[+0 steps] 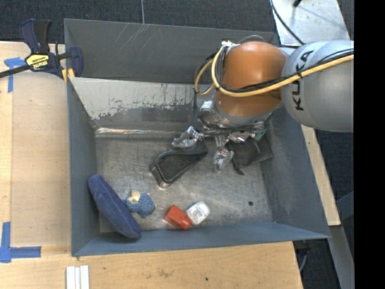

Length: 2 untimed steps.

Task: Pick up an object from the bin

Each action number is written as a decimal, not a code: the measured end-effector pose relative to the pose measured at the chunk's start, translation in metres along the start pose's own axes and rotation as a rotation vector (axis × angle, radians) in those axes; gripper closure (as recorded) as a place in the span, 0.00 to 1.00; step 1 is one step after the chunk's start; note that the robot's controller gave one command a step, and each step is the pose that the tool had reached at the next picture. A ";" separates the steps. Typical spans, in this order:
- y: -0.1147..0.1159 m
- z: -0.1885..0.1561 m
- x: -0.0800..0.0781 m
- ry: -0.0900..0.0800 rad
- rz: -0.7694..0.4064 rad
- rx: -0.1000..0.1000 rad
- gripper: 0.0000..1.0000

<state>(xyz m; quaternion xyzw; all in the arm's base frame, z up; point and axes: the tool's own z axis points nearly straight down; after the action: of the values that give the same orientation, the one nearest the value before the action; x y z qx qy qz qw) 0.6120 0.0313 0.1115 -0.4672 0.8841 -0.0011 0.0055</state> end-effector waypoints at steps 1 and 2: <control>-0.011 0.007 -0.008 0.002 0.178 -0.002 0.00; -0.028 0.038 0.016 0.003 0.500 -0.002 0.00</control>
Offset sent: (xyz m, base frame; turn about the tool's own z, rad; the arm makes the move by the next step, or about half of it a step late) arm 0.0122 0.0008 -0.0073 0.1772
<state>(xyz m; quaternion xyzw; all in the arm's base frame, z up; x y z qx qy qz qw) 0.6263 0.0026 0.0739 -0.2341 0.9722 0.0007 0.0037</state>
